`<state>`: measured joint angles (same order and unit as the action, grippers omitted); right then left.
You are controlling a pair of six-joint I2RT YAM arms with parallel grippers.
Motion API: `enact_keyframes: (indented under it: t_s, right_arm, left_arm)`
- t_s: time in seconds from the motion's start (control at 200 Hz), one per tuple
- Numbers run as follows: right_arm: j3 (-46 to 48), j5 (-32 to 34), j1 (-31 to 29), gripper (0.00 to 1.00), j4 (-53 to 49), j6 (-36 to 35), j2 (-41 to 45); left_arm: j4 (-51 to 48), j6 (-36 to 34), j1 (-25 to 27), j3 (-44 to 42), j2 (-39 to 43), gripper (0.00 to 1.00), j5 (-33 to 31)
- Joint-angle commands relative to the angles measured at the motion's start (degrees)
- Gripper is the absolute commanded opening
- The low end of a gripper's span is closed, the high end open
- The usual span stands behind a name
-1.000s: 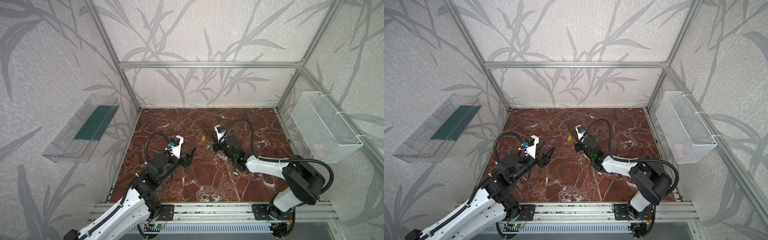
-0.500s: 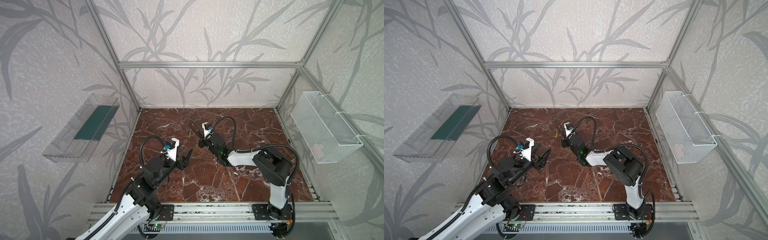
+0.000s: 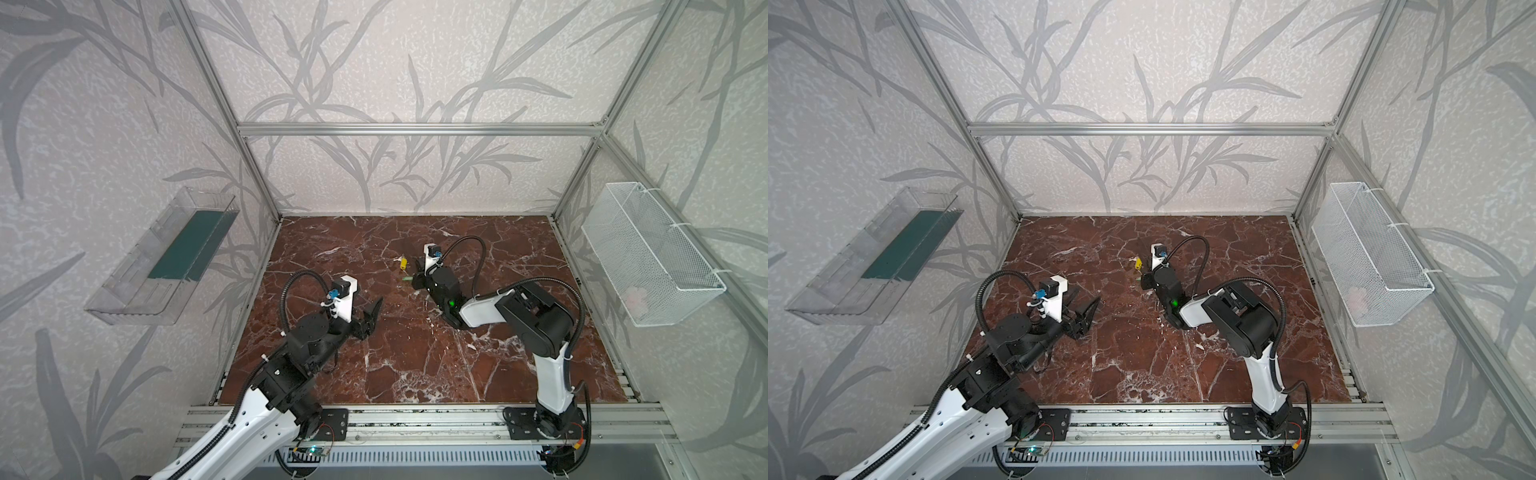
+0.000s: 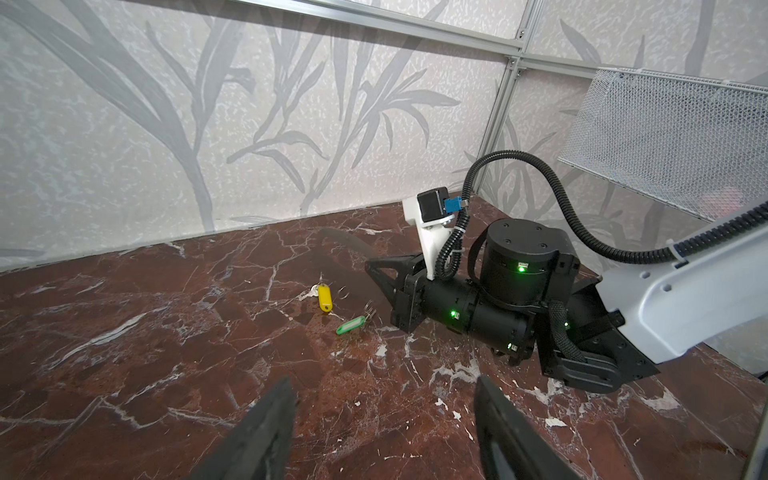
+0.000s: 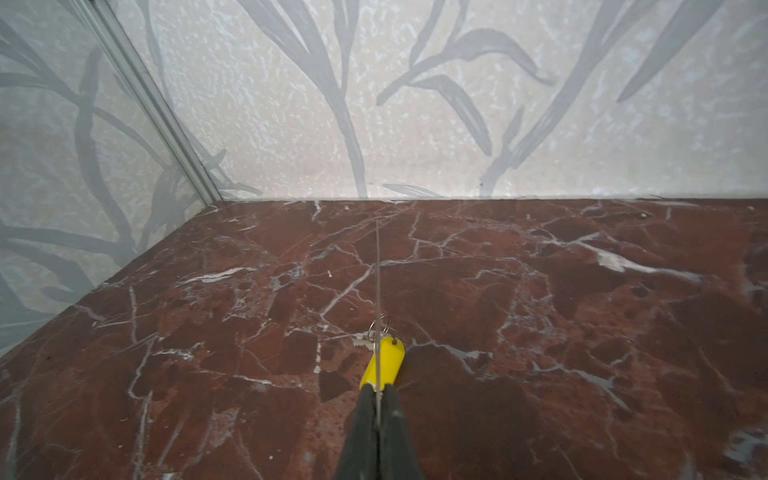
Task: Put the keys on the keyring
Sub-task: 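Lower the plate with keys onto the table with the right gripper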
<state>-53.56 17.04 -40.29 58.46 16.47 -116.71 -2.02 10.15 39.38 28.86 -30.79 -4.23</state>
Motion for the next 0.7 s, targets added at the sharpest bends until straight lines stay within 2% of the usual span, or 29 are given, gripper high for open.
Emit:
enact_keyframes:
  t_s: [0.0, 0.695]
  right_arm:
    - [1.46, 0.14, 1.71, 0.0, 4.29, 0.52, 1.81]
    - [5.3, -4.74, 13.44, 0.0, 2.76, 3.33, 1.86]
  left_arm:
    - [1.66, 1.22, 0.18, 0.1, -1.15, 0.69, -0.54]
    - [4.48, 2.8, 0.22, 1.39, -6.49, 0.69, 0.05]
